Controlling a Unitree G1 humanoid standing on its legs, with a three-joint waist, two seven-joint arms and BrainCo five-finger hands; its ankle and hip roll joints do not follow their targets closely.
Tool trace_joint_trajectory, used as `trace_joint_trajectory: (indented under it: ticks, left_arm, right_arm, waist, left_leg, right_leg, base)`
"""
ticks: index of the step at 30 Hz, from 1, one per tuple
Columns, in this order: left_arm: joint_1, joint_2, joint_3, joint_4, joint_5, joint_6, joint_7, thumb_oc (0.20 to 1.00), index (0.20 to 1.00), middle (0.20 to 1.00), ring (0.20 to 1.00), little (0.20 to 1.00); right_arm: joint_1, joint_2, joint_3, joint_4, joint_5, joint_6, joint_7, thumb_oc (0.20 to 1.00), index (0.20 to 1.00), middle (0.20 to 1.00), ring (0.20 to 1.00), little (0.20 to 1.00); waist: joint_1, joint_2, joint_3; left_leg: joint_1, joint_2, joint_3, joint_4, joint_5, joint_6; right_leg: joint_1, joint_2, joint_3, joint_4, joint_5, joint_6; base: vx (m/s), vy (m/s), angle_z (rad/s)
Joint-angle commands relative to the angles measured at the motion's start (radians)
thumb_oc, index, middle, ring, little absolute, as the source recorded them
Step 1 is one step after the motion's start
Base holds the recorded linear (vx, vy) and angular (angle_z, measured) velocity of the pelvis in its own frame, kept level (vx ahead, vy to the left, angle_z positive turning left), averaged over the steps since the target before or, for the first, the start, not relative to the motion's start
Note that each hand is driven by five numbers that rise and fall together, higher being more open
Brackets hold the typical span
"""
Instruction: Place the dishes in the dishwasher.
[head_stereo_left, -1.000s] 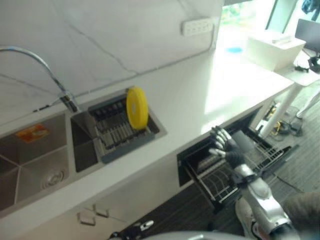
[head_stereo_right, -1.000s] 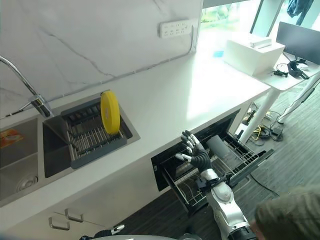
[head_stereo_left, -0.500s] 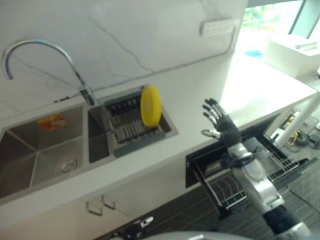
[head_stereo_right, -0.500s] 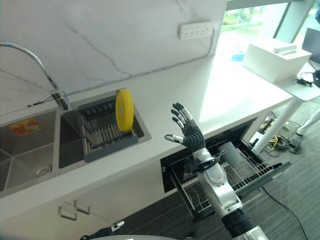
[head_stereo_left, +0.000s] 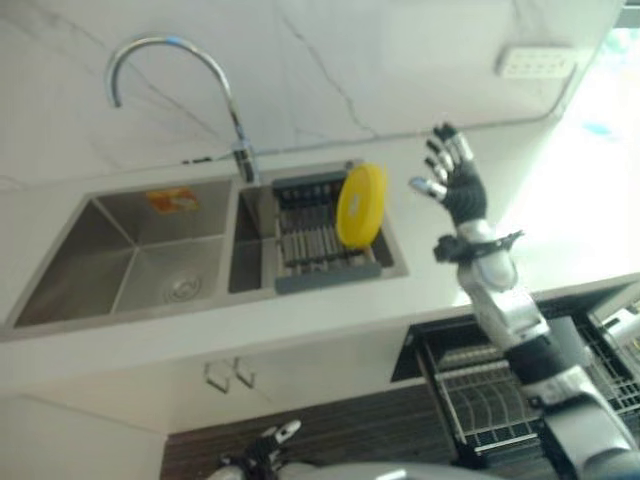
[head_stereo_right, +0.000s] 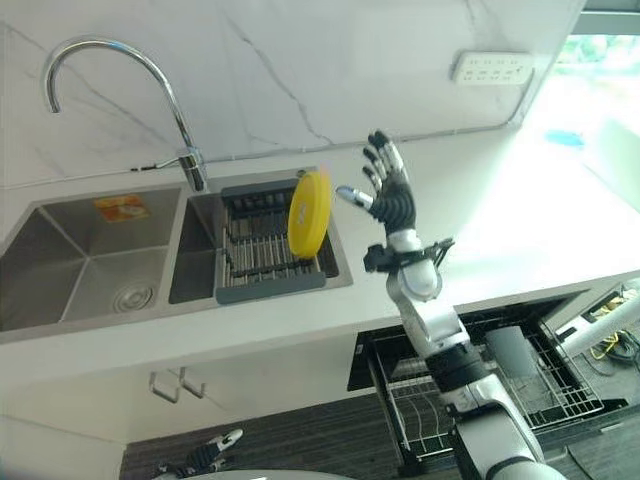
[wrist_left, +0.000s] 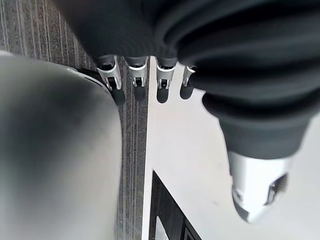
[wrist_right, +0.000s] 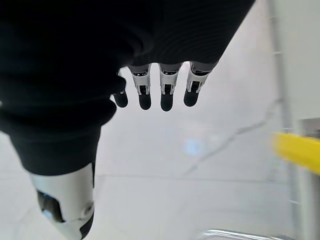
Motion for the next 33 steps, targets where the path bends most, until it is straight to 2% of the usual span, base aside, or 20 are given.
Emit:
trace_joint_trajectory:
  ticks: [1,6,12,18,24,33]
  left_arm:
    - [0.046,0.024,-0.116,0.104,0.087,0.028,-0.016,1.0,1.0,1.0,1.0,1.0]
    - [0.042,0.046,-0.132,0.101,0.088,0.024,-0.022,1.0,1.0,1.0,1.0,1.0]
    - [0.047,0.064,-0.168,0.105,0.118,0.019,-0.042,1.0,1.0,1.0,1.0,1.0]
    - [0.044,0.068,-0.179,0.108,0.114,0.038,-0.045,1.0,1.0,1.0,1.0,1.0]
    - [0.053,0.064,-0.173,0.099,0.065,0.031,-0.08,1.0,1.0,1.0,1.0,1.0]
    - [0.061,0.062,-0.16,0.096,0.075,0.031,-0.092,1.0,1.0,1.0,1.0,1.0]
  right_arm:
    - [-0.05,-0.003,-0.019,0.037,-0.02,-0.02,-0.032,1.0,1.0,1.0,1.0,1.0]
    - [-0.127,-0.031,-0.041,0.113,0.002,-0.023,-0.065,1.0,1.0,1.0,1.0,1.0]
    - [-0.2,-0.049,-0.067,0.253,0.087,0.009,-0.039,1.0,1.0,1.0,1.0,1.0]
    - [-0.206,-0.03,-0.07,0.301,0.104,0.017,-0.019,1.0,1.0,1.0,1.0,1.0]
    - [-0.201,0.002,-0.052,0.321,0.109,0.04,-0.002,1.0,1.0,1.0,1.0,1.0]
    - [-0.18,0.041,-0.03,0.308,0.115,0.051,-0.006,1.0,1.0,1.0,1.0,1.0]
  waist:
    - [0.02,-0.014,0.004]
    - [0.041,-0.005,0.008]
    - [0.066,0.007,0.011]
    - [0.076,0.016,0.023]
    - [0.078,0.032,0.041]
    - [0.079,0.039,0.055]
  left_leg:
    - [-0.042,0.051,0.039,0.064,-0.037,-0.011]
    - [-0.05,0.049,0.024,0.066,-0.036,-0.011]
    - [-0.06,0.046,-0.001,0.066,-0.035,-0.012]
    - [-0.076,0.046,-0.015,0.073,-0.031,-0.013]
    - [-0.093,0.047,-0.02,0.085,-0.026,-0.013]
    - [-0.104,0.045,-0.027,0.096,-0.024,-0.011]
  right_leg:
    - [0.02,-0.051,0.037,0.079,-0.131,0.009]
    - [0.019,-0.058,0.029,0.089,-0.136,0.01]
    - [0.02,-0.06,0.028,0.095,-0.148,0.008]
    - [0.015,-0.066,0.026,0.107,-0.154,0.006]
    - [0.004,-0.078,0.026,0.125,-0.159,0.006]
    - [-0.007,-0.085,0.035,0.14,-0.163,0.006]
  base:
    - [0.06,-0.009,0.04]
    - [0.06,0.001,0.11]
    - [0.1,0.019,0.21]
    - [0.05,0.011,0.1]
    - [0.01,0.01,0.01]
    - [0.02,0.001,0.0]
